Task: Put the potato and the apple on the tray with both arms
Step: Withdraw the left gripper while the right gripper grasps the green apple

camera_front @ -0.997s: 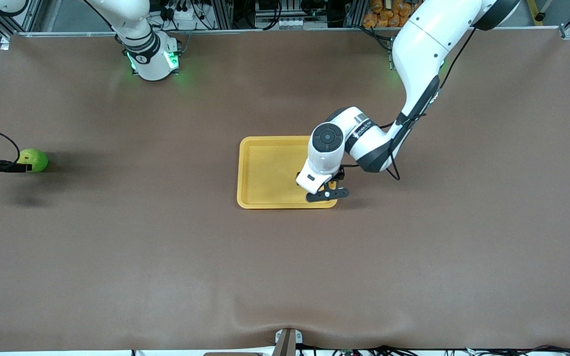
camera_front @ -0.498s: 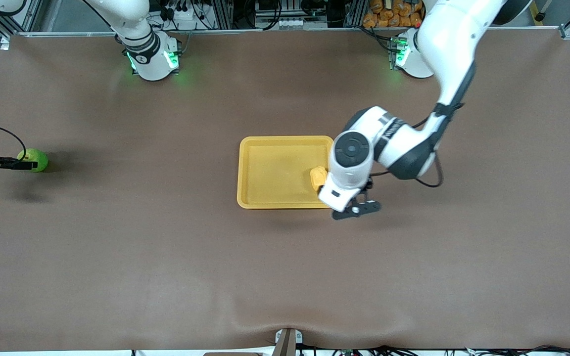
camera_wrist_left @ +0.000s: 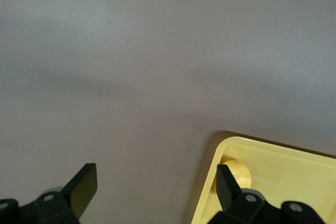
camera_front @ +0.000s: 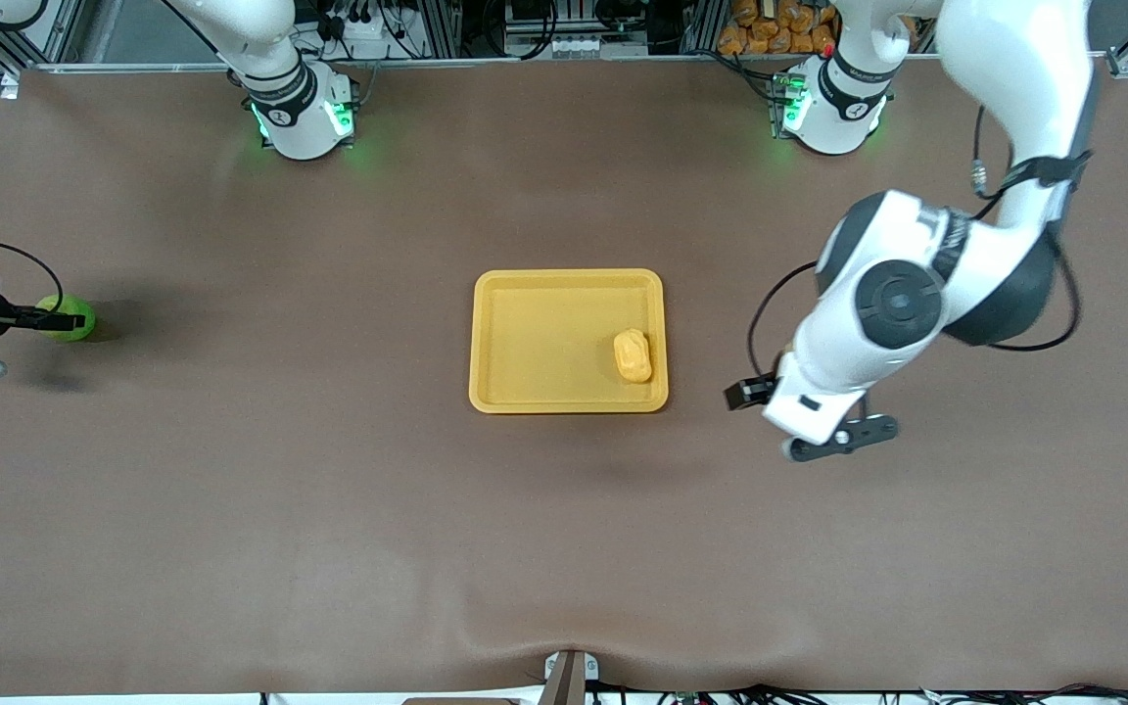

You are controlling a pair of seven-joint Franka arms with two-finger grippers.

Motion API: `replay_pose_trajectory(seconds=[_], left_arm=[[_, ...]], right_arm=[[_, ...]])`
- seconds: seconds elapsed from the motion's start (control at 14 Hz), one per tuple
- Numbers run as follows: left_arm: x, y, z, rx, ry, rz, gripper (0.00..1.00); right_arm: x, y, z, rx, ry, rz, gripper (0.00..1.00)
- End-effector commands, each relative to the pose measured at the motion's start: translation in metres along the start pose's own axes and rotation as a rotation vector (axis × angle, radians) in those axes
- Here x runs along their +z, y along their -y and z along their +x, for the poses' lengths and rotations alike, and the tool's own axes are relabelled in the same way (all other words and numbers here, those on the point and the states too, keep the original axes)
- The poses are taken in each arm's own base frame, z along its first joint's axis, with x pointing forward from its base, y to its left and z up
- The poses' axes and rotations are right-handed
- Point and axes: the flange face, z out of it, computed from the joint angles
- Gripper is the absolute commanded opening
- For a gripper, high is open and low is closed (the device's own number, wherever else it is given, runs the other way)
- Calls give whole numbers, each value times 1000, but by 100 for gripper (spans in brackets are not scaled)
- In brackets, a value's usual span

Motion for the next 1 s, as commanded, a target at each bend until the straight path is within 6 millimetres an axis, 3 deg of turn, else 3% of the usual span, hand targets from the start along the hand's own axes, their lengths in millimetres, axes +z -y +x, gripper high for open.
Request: replay_pose_trajectory(seconds=[0.0,0.14,0.21,0.57,0.71,0.93], left_arm=[[-41,13,-9,-3,-40,-5,100],[-58,35,0,-37,-68,-10,100],[-66,47,3,-53,-78,-13,100],[-105,105,18,-38,-122,-22,100],[-122,126,16,10,-124,-7,100],[-157,152,-3,108,-135,32,100]], right_arm=[[5,-1,-5,-19,-7,-11,47],[-3,2,-6,-22,1,-11,8],[-8,8,-5,-30,18,-9,0],[-53,34,4,-135,73,-8,0],[-68,48,3,-176,67,-15,0],[-89,74,3,-211,71,-29,0]])
